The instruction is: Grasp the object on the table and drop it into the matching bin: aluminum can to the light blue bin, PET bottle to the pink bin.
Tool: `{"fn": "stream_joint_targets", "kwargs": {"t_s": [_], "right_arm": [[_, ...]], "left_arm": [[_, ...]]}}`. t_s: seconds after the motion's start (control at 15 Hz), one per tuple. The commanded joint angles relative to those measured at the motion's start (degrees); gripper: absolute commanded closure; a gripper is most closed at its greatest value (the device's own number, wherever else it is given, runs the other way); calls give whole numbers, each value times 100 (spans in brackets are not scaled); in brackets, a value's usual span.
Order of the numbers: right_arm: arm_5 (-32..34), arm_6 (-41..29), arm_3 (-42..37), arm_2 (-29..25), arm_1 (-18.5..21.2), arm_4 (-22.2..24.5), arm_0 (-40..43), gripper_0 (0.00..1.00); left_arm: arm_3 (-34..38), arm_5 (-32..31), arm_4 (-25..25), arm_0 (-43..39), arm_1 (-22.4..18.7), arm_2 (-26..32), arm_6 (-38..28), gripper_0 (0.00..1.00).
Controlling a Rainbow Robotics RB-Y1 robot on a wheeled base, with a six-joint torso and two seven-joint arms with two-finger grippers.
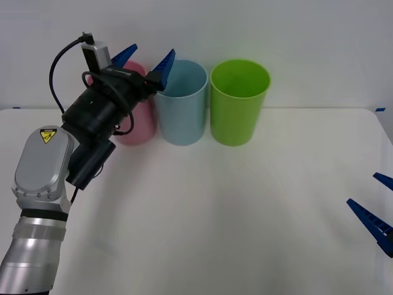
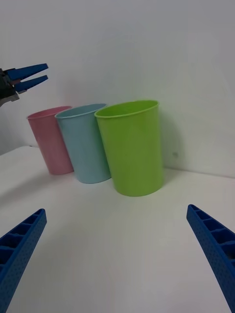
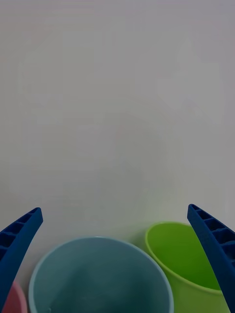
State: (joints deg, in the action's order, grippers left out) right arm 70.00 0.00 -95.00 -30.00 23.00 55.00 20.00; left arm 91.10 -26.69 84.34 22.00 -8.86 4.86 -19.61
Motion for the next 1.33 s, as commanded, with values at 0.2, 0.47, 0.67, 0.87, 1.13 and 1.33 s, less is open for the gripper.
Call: {"fn": "stream_joint_targets", "kwargs": {"t_s": [0.2, 0.47, 0.67, 0.87, 1.13, 1.33], "right_arm": [[0, 0, 0, 0, 0, 0, 0, 0], [0, 0, 0, 0, 0, 0, 0, 0], [0, 0, 0, 0, 0, 0, 0, 0], [0, 0, 0, 0, 0, 0, 0, 0], [0, 0, 0, 0, 0, 0, 0, 0], [0, 0, 0, 0, 0, 0, 0, 0]], "left_arm": [[743, -416, -356, -846, -125, 323, 10, 0], [1235, -592, -910, -1584, -503, 481, 141, 0], [1244, -1269, -1112, -1874, -608, 982, 247, 0], [1244, -1761, -1297, -2173, -811, 1307, 308, 0], [1235, -2420, -1473, -2586, -978, 1729, 475, 0], [1235, -3000, -1499, -2859, -986, 2151, 686, 0]]}}
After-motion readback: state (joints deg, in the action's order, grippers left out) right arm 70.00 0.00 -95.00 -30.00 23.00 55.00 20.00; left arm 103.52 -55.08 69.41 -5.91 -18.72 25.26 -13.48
